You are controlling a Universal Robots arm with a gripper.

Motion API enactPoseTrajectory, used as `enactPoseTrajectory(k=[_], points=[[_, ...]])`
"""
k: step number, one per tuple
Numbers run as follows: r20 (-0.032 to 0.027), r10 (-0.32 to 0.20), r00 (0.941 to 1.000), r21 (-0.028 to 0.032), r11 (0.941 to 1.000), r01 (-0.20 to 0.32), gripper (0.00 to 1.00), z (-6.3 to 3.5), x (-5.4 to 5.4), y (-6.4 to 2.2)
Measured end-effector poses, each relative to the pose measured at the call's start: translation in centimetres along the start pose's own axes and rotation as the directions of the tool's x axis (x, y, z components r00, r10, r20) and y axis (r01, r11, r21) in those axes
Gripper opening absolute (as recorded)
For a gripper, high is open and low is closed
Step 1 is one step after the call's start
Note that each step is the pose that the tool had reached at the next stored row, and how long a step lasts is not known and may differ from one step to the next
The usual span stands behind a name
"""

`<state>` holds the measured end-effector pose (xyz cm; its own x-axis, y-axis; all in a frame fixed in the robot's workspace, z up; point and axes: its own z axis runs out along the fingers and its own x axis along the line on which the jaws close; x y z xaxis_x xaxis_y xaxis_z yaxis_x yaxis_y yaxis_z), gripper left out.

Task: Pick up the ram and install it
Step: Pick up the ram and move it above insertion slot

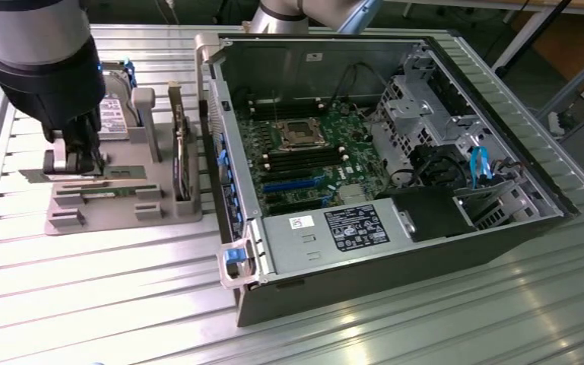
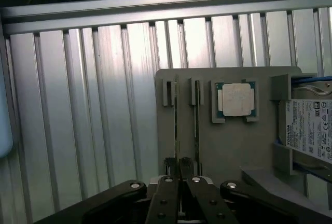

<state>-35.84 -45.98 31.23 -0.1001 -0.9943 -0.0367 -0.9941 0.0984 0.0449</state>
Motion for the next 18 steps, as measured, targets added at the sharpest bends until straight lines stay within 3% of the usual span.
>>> enactPoseTrajectory(k=[3, 14, 18], points=[[0.0000, 0.000, 1.0000, 0.0000, 1.0000, 0.000, 0.11, -1.78, -0.1, 0.08], [0.0000, 0.000, 1.0000, 0.0000, 1.0000, 0.000, 0.11, -6.63, -0.2, 0.30], [-0.0003, 0.000, 1.0000, -0.0001, 1.0000, 0.000, 0.11, -6.71, -0.3, 0.24]])
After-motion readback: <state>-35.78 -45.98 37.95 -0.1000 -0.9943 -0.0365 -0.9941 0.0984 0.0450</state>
